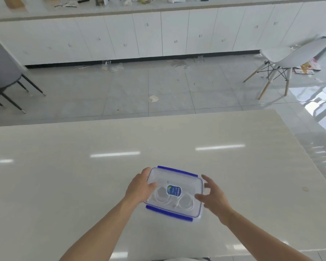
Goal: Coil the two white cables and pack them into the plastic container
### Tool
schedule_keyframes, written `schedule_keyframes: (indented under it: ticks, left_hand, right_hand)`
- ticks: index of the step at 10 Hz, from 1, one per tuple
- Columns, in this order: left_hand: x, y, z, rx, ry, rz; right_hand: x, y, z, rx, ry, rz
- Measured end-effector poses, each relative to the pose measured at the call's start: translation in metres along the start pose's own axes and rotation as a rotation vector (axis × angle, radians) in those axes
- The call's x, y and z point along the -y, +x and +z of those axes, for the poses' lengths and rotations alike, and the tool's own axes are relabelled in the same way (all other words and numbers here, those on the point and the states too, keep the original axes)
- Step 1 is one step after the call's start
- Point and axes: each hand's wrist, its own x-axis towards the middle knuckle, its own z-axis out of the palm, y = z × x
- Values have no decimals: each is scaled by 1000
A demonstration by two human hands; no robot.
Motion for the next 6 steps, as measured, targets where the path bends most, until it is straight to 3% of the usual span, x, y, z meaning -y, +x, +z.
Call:
schedule_keyframes:
  ticks: [3, 4, 5, 6]
  left_hand:
    - [14, -48, 22, -95, -353, -162]
    - [12, -52, 22, -82, -335, -193]
    - [-2, -58, 6, -97, -176, -152]
    - [-10, -63, -12, -154, -170, -62]
  right_hand:
    - [-2, 21, -7, 27, -44, -124]
    - [1, 17, -11, 49, -120, -147]
    - [21, 8, -28, 63, -241, -245]
    - [37, -1, -44, 77, -286, -346]
